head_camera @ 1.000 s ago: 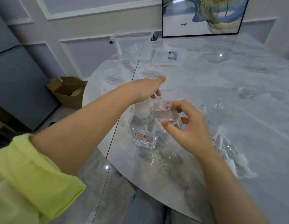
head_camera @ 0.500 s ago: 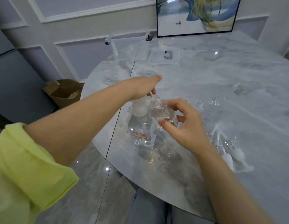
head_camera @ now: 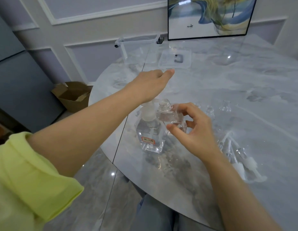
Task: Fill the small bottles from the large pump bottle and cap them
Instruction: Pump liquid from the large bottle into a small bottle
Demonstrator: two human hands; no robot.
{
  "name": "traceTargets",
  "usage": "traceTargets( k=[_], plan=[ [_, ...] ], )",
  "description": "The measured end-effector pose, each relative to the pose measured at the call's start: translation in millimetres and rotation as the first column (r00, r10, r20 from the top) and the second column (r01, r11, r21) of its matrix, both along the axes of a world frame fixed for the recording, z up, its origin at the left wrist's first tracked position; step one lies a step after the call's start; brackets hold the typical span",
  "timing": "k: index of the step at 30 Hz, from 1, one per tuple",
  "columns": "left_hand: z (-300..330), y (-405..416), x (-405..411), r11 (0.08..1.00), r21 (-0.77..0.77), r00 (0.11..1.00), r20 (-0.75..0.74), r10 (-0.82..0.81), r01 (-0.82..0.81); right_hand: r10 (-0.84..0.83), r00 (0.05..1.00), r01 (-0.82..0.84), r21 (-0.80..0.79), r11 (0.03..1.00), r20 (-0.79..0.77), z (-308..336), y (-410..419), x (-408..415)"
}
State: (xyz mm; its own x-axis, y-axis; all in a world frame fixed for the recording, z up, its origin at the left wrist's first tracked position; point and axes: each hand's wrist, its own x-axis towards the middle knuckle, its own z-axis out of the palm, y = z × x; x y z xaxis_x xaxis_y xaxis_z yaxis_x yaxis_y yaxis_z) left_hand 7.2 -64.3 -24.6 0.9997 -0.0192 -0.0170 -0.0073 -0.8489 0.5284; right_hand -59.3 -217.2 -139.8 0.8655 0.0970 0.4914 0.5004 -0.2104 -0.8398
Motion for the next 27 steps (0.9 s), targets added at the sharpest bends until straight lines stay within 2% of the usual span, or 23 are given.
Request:
traceTargets(
  k=[3,5,8,11,19,27],
  plan=[
    [0,-1,-5,0.998,-0.06,0.987,0.16,-0.001,0.01,-0.002,1.0,0.002,-0.003,1.0,0.007,-1,-1,1],
    [0,-1,-6,0.987,-0.161,0.984,0.178,0.019,0.01,-0.002,1.0,0.002,0.006,1.0,0.008,-2,-2,1],
    [6,3,-5,0.95,-0.31,0.993,0.1,0.069,-0.035,0.001,1.0,-0.002,0.006,1.0,0.02,-2,-2,1],
    [15,5,-2,0.914,-0.392,0.995,-0.061,0.085,-0.102,0.003,0.999,-0.003,-0.002,1.0,0.04,-2,-2,2],
    [5,0,10,0.917,-0.371,0.971,-0.232,0.058,-0.143,-0.007,0.999,0.008,-0.005,1.0,0.05,-4,-1,4],
    [-1,-1,11,0.908,-0.383,0.965,-0.251,0.075,-0.17,-0.03,0.997,0.029,0.024,0.999,0.072,-5,2,3]
  ],
)
